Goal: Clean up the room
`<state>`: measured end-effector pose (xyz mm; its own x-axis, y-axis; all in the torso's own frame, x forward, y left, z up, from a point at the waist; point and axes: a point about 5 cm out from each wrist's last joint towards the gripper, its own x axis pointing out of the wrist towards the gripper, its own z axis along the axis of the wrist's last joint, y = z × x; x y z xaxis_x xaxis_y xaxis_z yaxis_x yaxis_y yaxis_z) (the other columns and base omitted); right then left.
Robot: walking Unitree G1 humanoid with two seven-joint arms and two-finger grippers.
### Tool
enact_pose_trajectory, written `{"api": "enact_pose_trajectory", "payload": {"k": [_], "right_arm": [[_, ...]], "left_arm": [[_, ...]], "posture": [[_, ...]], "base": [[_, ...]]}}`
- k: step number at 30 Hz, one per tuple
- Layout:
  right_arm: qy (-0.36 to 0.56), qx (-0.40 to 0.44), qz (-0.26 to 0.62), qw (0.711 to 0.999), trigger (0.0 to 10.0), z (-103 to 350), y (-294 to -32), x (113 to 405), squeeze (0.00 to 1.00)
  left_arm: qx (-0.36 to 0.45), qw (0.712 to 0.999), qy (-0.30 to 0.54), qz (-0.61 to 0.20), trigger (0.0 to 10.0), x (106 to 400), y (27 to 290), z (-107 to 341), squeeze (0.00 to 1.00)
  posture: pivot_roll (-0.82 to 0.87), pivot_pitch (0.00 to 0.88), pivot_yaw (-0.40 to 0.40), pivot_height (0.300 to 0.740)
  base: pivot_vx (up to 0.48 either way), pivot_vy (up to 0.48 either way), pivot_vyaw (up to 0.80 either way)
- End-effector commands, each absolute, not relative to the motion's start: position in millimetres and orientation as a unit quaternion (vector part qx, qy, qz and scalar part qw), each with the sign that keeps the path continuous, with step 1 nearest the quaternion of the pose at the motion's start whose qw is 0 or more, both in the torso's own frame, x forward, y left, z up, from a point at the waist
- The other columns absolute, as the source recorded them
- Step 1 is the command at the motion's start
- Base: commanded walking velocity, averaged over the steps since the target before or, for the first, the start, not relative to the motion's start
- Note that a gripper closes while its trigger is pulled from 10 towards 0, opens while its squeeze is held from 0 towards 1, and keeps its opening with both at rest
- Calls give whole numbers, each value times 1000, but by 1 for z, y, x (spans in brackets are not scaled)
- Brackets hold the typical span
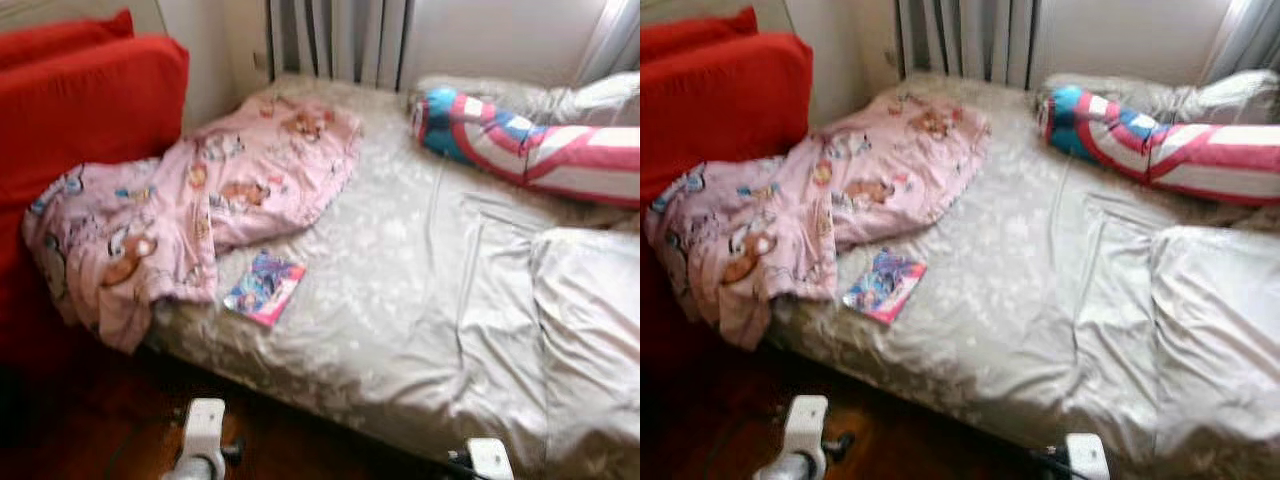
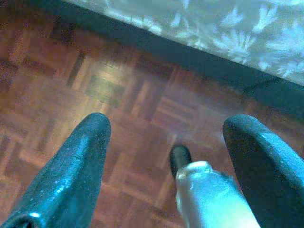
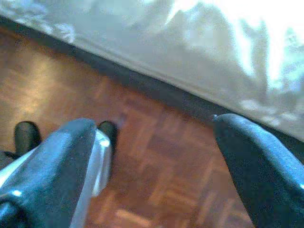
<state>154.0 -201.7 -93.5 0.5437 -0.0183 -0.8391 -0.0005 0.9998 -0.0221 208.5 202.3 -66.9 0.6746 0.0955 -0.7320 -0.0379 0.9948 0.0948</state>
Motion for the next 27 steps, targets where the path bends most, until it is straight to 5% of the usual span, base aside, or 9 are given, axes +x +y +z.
{"api": "enact_pose_trajectory", "payload": {"k": [1, 7, 22, 27], "right_arm": [[489, -3, -4, 872, 10000, -97, -198, 145, 0], [491, -3, -3, 871, 10000, -98, -198, 145, 0], [496, -7, 0, 868, 10000, -98, -198, 144, 0], [491, -5, -2, 871, 10000, -98, -198, 145, 0]], "left_arm": [[39, 909, 414, 36, 10000, 202, 203, -71, 0], [39, 910, 411, 35, 10000, 203, 202, -70, 0], [40, 910, 412, 34, 10000, 203, 202, -70, 0], [41, 909, 414, 33, 10000, 203, 202, -70, 0]], "posture": [[-63, 86, -25, 740], [-62, 87, -25, 740], [-62, 86, -25, 740], [-62, 83, -23, 740]], "base": [[0, -322, 0], [0, -324, 0], [0, -322, -717], [0, -323, 0]]}}
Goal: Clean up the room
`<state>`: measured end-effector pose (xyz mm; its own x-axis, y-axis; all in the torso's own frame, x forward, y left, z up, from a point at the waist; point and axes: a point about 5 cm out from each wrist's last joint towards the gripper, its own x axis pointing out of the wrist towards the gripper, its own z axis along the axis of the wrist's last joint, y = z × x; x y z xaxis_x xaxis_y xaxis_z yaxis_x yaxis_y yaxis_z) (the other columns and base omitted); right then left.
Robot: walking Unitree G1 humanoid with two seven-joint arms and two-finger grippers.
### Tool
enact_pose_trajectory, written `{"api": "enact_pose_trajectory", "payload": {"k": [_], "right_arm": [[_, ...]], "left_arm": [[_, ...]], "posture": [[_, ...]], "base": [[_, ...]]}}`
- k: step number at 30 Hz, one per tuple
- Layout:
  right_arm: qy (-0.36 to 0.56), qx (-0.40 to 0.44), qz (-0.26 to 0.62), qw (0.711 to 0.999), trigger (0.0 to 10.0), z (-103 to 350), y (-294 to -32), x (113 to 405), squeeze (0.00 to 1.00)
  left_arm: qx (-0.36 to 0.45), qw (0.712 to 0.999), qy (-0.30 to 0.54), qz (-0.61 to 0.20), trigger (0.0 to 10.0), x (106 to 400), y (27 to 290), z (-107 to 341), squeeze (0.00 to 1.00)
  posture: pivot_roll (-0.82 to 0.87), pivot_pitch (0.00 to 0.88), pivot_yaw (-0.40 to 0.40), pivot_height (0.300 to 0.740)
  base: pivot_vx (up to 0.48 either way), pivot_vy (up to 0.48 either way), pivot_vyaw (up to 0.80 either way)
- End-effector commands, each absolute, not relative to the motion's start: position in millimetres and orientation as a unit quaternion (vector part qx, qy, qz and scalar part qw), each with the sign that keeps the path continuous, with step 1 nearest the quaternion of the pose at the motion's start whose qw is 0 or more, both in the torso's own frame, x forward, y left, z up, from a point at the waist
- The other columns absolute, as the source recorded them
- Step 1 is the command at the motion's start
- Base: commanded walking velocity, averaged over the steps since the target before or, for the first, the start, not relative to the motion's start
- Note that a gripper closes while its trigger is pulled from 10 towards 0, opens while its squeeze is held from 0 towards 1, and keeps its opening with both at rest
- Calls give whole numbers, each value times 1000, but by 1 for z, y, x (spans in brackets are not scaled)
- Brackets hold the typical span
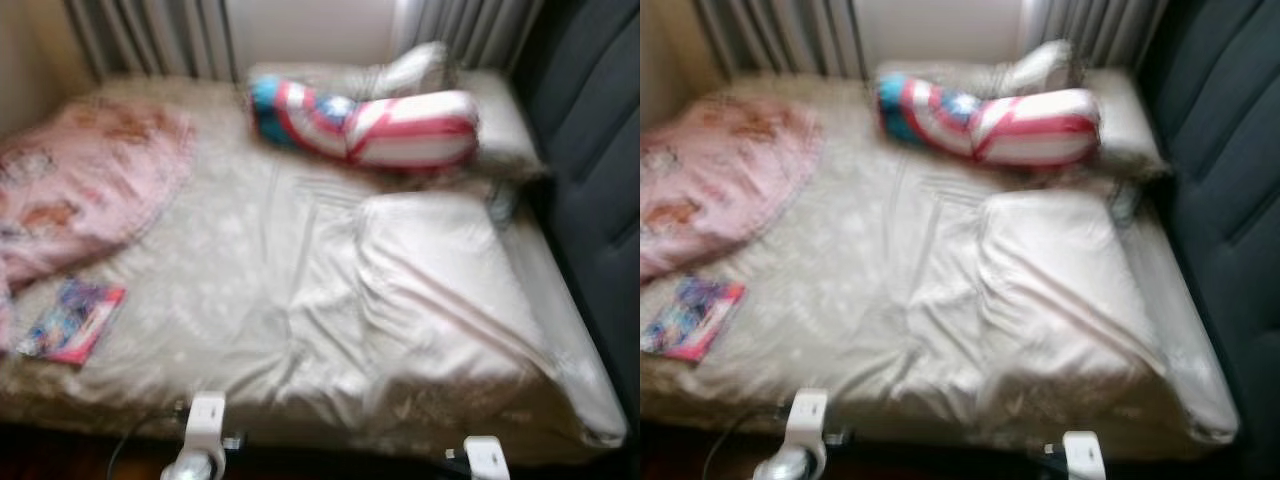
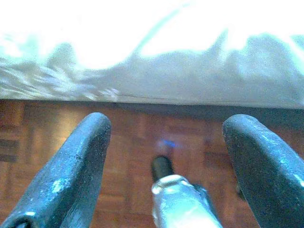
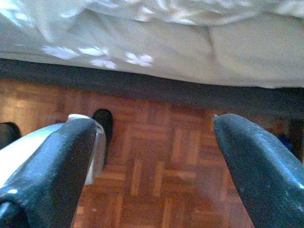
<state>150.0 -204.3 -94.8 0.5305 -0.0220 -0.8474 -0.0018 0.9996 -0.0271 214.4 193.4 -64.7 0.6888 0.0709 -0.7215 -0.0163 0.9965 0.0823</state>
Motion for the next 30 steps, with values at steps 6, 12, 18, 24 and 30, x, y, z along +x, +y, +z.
{"api": "enact_pose_trajectory", "payload": {"k": [6, 12, 18, 24, 30], "right_arm": [[492, -6, -1, 871, 10000, -98, -198, 145, 0], [494, -6, 2, 869, 10000, -98, -198, 144, 0], [491, -5, 1, 871, 10000, -98, -198, 145, 0], [488, -3, -1, 873, 10000, -97, -198, 145, 0], [486, -2, -2, 874, 10000, -97, -199, 146, 0]], "left_arm": [[41, 908, 415, 32, 10000, 202, 202, -71, 0], [40, 907, 418, 32, 10000, 200, 202, -72, 0], [40, 907, 418, 34, 10000, 199, 203, -72, 0], [39, 909, 413, 36, 10000, 202, 204, -70, 0], [35, 912, 406, 36, 10000, 206, 202, -69, 0]], "posture": [[-65, 77, -23, 740], [-62, 74, -24, 740], [-62, 76, -25, 740], [-64, 80, -26, 740], [-67, 85, -32, 740]], "base": [[0, -322, 0], [0, -322, -355], [0, -216, -370], [0, 0, 0], [0, 0, 0]]}}
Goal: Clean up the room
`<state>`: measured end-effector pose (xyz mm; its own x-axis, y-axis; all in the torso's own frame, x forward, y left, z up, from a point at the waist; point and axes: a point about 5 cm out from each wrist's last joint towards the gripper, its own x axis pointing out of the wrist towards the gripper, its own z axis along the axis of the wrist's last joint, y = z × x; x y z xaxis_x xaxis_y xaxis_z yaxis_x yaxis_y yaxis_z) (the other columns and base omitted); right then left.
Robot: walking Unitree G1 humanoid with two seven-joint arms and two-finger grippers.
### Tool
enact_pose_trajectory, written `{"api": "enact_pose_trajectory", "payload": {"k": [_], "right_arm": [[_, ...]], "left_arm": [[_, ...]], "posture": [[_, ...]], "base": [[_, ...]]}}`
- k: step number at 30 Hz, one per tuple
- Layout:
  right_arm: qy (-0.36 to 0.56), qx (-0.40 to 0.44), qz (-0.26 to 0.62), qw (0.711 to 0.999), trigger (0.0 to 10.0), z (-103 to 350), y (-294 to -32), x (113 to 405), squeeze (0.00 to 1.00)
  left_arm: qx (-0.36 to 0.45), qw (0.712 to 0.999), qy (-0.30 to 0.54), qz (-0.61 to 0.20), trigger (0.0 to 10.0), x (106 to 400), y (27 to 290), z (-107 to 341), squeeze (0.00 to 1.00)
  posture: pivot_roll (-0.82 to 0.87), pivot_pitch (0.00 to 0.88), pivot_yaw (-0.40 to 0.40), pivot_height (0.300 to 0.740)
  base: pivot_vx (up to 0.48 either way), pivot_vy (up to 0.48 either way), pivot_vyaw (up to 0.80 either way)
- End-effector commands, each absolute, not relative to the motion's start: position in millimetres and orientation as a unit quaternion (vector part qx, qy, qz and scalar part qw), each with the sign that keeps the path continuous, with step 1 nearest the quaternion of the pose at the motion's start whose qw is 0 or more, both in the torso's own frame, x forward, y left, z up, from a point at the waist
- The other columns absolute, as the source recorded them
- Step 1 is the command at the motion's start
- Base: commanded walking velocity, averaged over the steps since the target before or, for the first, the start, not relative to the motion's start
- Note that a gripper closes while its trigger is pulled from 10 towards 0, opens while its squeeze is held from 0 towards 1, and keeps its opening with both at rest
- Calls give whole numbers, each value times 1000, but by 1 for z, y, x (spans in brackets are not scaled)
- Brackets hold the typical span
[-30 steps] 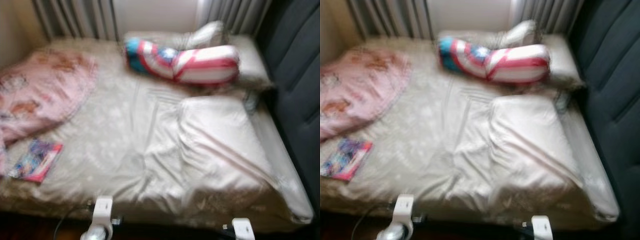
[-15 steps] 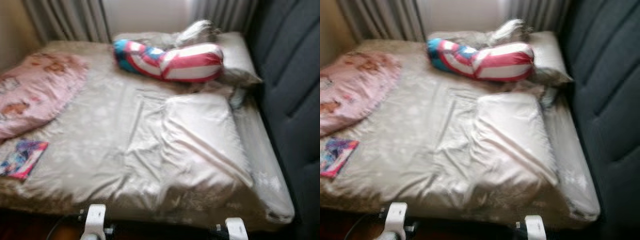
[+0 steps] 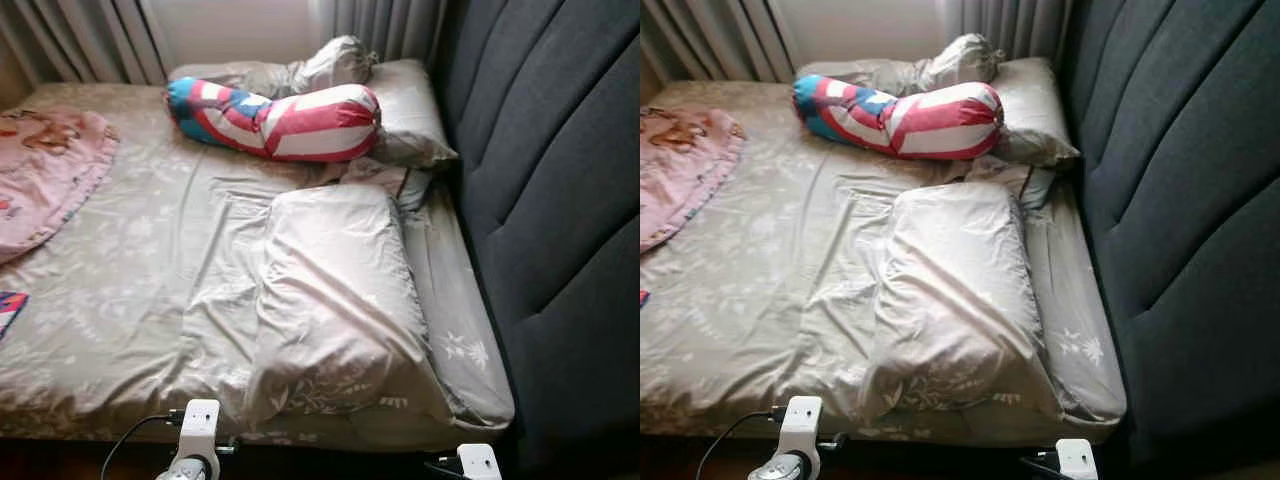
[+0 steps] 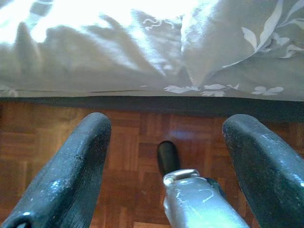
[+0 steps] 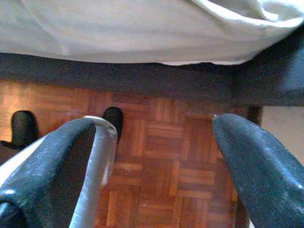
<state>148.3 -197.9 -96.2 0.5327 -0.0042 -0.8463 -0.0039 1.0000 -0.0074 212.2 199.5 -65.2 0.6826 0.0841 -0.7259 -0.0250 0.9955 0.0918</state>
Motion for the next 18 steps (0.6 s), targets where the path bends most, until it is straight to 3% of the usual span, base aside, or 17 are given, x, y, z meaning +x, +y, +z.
{"api": "enact_pose_trajectory", "payload": {"k": [1, 18], "right_arm": [[486, -2, -1, 874, 10000, -97, -199, 146, 0], [456, 5, -2, 890, 10000, -94, -200, 149, 0]], "left_arm": [[35, 913, 406, 36, 10000, 206, 202, -69, 0], [39, 943, 330, 18, 10000, 237, 191, -48, 0]], "posture": [[-67, 85, -32, 740], [-75, 89, -40, 740]], "base": [[0, 0, 0], [0, 0, 0]]}}
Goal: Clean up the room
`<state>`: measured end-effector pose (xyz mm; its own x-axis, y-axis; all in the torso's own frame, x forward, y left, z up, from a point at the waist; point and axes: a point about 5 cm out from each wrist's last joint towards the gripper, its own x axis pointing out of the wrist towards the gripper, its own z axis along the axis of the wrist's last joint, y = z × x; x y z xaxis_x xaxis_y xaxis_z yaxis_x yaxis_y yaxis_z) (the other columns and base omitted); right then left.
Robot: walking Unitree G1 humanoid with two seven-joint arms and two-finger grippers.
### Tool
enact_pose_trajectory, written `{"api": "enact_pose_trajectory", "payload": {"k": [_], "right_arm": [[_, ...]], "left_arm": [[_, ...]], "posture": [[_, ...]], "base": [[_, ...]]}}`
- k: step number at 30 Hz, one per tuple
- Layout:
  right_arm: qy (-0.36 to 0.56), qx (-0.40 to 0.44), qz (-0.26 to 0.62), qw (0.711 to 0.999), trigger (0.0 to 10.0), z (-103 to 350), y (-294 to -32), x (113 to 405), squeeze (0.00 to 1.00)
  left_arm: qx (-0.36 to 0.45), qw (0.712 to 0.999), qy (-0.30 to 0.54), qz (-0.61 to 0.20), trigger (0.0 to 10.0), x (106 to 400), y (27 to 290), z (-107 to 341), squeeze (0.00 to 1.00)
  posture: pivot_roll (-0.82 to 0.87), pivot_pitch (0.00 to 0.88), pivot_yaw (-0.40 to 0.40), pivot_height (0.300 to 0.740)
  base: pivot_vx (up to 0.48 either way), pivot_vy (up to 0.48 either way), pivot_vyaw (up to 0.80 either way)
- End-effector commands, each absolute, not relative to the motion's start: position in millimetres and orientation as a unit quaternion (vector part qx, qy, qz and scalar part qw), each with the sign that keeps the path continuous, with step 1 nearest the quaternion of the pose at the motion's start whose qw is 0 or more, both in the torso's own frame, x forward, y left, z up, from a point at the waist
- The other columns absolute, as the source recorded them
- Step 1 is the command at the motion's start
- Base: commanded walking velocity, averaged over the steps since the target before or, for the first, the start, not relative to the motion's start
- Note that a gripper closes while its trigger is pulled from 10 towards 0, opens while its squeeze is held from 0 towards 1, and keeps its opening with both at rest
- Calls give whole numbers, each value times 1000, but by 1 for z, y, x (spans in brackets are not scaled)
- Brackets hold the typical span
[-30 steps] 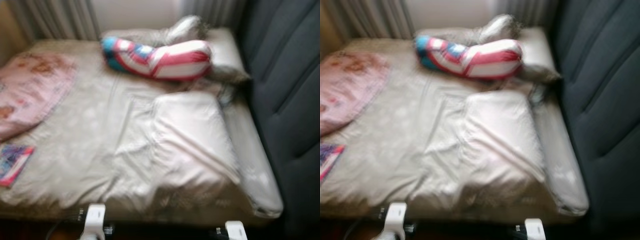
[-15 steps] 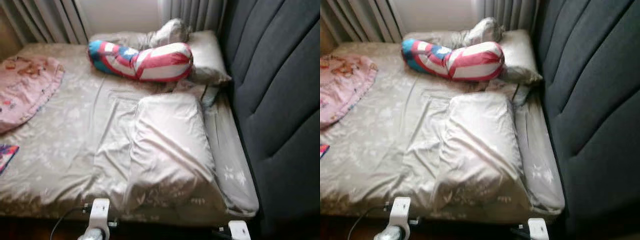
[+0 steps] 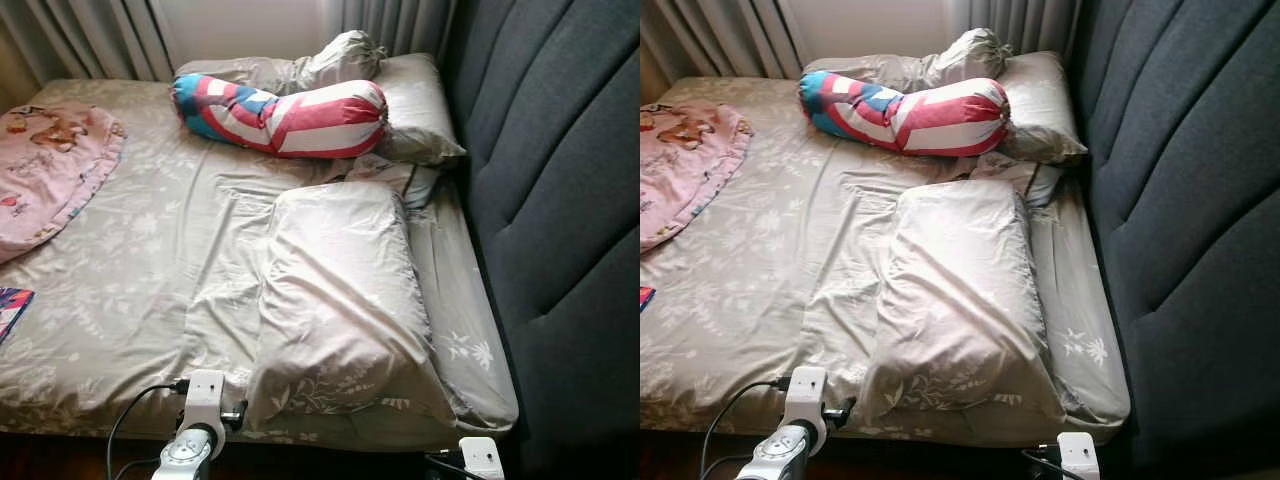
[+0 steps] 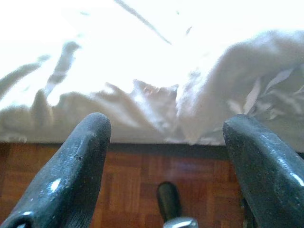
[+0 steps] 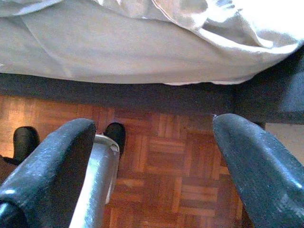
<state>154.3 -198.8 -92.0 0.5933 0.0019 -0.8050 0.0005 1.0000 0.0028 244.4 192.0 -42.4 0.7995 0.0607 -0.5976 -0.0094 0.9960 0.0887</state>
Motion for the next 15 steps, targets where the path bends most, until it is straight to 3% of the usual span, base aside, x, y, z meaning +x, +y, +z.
{"api": "enact_pose_trajectory", "payload": {"k": [1, 6, 10, 15], "right_arm": [[458, -1, 0, 889, 10000, -94, -200, 149, 0], [462, -3, -5, 887, 10000, -95, -201, 148, 0], [466, -7, -9, 885, 10000, -95, -202, 147, 0], [462, -5, -9, 887, 10000, -95, -202, 147, 0]], "left_arm": [[39, 942, 332, 14, 10000, 236, 189, -49, 0], [25, 941, 337, 18, 10000, 233, 189, -52, 0], [29, 939, 342, 17, 10000, 230, 190, -53, 0], [33, 938, 344, 13, 10000, 228, 190, -54, 0]], "posture": [[-74, 89, -41, 740], [-73, 90, -41, 740], [-78, 94, -40, 740], [-78, 93, -39, 740]], "base": [[0, 0, 0], [0, 0, 0], [0, 377, 0], [0, 0, 0]]}}
